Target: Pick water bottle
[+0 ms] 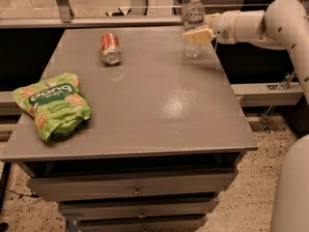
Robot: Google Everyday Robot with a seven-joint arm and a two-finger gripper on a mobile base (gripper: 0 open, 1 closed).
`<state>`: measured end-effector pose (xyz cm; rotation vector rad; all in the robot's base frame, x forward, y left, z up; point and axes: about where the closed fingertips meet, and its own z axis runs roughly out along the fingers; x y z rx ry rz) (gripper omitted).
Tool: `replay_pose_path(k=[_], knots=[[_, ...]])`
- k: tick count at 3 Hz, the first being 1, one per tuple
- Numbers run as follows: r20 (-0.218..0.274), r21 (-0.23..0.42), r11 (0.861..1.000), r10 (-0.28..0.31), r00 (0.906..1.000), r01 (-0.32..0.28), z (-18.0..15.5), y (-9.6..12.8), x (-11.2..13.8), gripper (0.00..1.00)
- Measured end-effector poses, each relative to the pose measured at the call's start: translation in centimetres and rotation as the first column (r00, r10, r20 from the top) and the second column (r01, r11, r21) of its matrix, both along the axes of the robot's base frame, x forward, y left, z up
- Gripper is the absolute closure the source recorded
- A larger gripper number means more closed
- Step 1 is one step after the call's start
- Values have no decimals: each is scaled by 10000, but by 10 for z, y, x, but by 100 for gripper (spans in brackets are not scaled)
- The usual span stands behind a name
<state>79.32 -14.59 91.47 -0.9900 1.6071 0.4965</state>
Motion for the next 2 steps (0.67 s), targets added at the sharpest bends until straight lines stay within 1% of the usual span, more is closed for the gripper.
replay_pose_path(k=[1, 2], knots=[[83, 91, 10000, -20, 10000, 19, 8, -5, -4, 65], [247, 387, 9992, -47, 9997, 38, 31, -11, -12, 88]])
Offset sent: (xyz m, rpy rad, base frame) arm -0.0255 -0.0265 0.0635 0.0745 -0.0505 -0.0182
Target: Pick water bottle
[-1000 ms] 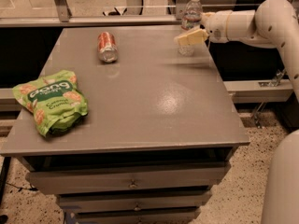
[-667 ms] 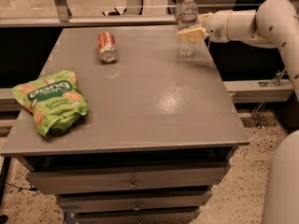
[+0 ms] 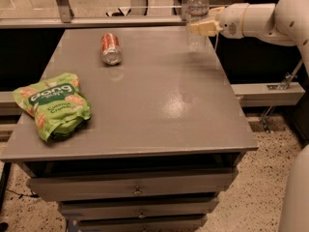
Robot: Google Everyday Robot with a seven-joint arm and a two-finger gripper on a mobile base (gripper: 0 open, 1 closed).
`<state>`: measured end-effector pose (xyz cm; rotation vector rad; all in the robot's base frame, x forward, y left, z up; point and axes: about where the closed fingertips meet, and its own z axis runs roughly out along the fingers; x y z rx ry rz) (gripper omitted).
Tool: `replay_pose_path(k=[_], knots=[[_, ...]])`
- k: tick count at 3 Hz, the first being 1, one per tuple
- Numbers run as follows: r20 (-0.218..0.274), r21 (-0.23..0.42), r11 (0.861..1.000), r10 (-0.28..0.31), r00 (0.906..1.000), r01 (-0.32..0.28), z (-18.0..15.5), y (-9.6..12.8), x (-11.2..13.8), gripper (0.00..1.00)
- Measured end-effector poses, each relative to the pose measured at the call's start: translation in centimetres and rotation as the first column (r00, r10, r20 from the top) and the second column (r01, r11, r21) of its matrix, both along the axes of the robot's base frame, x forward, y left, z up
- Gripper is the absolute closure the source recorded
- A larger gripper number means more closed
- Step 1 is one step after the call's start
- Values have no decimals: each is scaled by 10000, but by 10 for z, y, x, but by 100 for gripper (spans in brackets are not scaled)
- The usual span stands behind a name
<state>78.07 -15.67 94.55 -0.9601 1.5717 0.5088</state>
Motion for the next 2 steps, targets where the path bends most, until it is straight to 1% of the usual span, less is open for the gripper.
replay_pose_path(k=[1, 2], knots=[[-32, 309, 9995, 115, 9999, -114, 36, 1, -19, 100], [-32, 309, 9995, 117, 9999, -116, 36, 1, -19, 100]])
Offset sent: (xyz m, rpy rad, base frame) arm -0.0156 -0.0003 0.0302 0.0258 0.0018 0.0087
